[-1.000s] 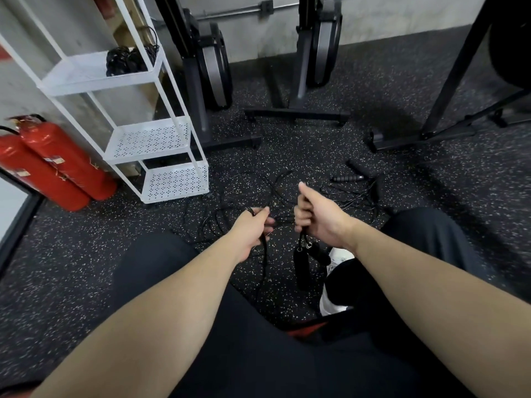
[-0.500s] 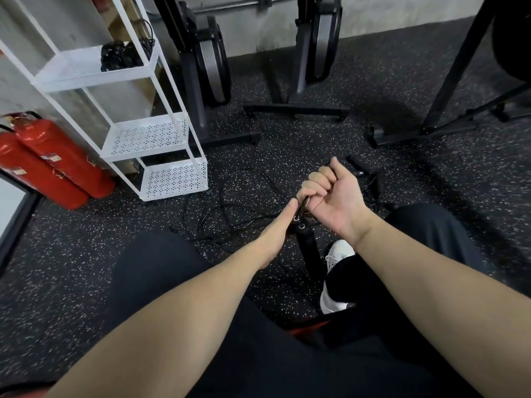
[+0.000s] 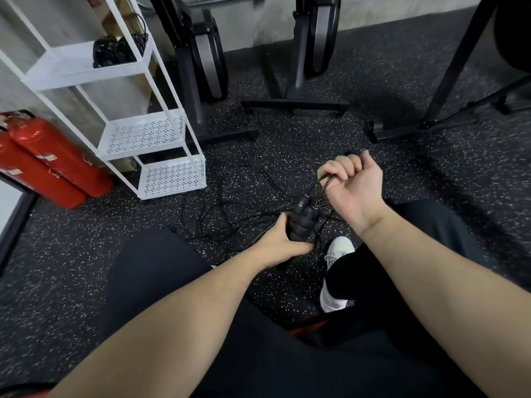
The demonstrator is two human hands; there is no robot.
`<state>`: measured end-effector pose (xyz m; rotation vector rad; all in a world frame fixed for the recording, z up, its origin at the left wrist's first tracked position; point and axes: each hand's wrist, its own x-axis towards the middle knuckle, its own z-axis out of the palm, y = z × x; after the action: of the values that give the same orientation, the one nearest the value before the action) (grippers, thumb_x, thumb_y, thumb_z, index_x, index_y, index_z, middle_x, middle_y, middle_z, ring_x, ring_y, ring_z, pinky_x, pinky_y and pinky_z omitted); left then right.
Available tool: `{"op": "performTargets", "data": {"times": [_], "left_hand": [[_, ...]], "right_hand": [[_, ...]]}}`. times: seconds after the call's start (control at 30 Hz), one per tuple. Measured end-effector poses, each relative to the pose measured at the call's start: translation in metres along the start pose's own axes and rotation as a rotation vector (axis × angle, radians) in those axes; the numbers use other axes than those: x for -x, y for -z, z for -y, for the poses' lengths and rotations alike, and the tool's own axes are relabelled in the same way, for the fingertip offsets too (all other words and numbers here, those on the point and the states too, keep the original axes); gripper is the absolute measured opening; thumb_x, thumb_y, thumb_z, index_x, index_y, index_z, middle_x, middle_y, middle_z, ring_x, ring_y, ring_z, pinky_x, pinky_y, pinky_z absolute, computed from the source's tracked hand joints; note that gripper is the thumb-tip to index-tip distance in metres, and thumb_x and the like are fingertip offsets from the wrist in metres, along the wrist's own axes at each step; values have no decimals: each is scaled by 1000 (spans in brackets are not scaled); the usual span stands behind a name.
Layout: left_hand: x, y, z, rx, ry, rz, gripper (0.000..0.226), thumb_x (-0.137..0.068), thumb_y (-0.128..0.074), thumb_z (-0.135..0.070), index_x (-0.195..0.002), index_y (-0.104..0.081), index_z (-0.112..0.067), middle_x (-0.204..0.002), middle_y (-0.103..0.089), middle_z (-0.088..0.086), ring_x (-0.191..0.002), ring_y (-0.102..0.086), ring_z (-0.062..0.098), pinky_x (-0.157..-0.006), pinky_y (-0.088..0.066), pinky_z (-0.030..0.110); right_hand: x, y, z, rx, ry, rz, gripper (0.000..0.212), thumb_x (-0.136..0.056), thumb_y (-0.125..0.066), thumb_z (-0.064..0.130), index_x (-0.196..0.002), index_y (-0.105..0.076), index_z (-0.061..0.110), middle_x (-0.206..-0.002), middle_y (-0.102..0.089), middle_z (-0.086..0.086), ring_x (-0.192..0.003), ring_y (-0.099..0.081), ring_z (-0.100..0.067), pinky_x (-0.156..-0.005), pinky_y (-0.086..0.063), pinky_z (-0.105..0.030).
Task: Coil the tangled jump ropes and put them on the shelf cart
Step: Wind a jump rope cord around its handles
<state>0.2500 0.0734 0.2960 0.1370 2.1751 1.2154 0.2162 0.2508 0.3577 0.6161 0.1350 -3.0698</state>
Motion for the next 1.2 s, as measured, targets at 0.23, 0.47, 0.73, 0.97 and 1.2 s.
{"op": "performTargets", "data": {"times": [0.23,0.47,0.73,0.97,1.2], "left_hand": [[-1,17,-5,66,-81,-184,38,-88,-72,-16,-117,-54,-30,-91,-62,-9,-77,-56,12,-68,-44,28],[-3,46,-10,25,-108,-222,50,-87,-75,-24,-127,-49,-39,-104,-66,-11,-80,-59,10,-72,-46,30],[2,62,-5,113,-69,-152,65,-85,-81,-45,-143,-52,-37,-97,-70,-9,-75,-65,4,-93,-54,32],[3,57,-8,471,39,-81,33,-91,-74,-46,-112,-61,-25,-90,-66,2,-68,-58,15,-62,-50,33],[9,58,-4,613,121,119,33,-97,-67,-25,-128,-56,-25,-95,-68,7,-68,-59,19,-54,-48,28]], "right_hand": [[-9,8,17,545,8,-301,48,-110,-30,40,-77,-56,16,-81,-64,-1,-78,-59,-18,-78,-48,-33],[-5,15,12,1645,-157,-435,72,-97,-36,72,-82,-69,10,-82,-69,-6,-68,-54,-20,-63,-39,-34],[11,10,-4,1809,132,16,58,-100,-36,67,-149,-37,35,-152,-45,7,-125,-42,-8,-101,-28,-28],[-1,29,-18,1786,167,117,37,-101,-49,56,-109,-58,21,-72,-58,7,-64,-58,-11,-71,-49,-31],[-13,32,-10,1501,94,-55,34,-107,-44,45,-82,-43,21,-54,-35,12,-47,-23,-9,-40,-18,-22]]}}
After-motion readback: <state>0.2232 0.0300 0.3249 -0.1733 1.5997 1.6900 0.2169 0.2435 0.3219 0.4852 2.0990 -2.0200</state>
